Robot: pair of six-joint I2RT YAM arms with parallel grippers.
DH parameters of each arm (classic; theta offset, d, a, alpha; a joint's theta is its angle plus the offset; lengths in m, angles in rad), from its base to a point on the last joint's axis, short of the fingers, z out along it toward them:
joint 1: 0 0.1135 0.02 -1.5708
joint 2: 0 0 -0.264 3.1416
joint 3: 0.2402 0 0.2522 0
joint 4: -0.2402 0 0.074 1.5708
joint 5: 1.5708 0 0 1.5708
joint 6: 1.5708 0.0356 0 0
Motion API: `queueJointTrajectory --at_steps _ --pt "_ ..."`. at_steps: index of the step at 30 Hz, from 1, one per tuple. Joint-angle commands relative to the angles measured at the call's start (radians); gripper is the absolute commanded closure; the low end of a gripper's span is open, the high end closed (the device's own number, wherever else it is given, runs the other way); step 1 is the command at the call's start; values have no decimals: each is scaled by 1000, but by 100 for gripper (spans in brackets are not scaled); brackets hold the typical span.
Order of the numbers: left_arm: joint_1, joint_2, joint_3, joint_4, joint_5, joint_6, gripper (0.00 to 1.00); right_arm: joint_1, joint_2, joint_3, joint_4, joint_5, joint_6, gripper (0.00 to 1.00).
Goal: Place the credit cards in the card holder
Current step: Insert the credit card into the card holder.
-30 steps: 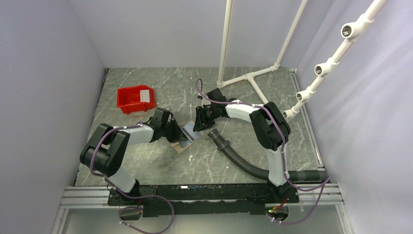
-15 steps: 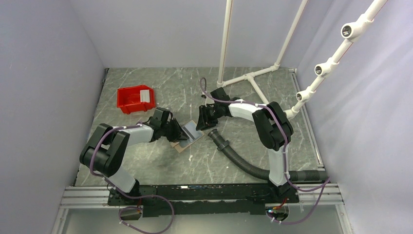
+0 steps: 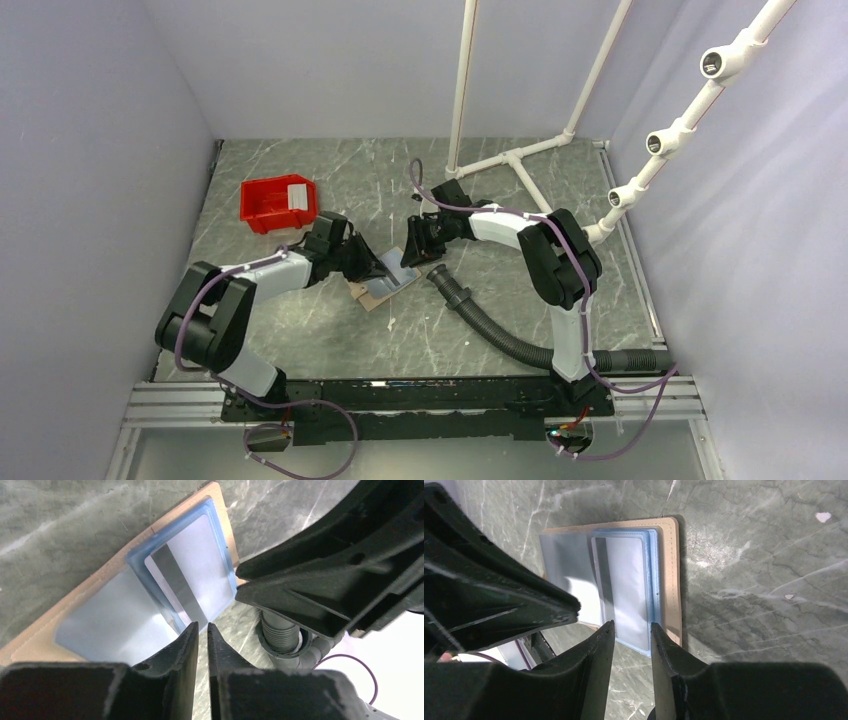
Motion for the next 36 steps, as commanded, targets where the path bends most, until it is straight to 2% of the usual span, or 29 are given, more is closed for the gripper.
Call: queueJointTrajectory --at_steps 1,15,23,36 --pt "0 61 48 57 20 8 85 1 -20 -1 40 -26 6 66" --pt "4 152 -18 97 -31 -2 96 4 -21 -10 27 -11 -5 66" --pt "7 137 -54 83 -47 4 98 4 -21 -8 11 15 -19 63" --pt "9 139 -74 100 -44 1 100 20 -34 -23 23 3 -12 65"
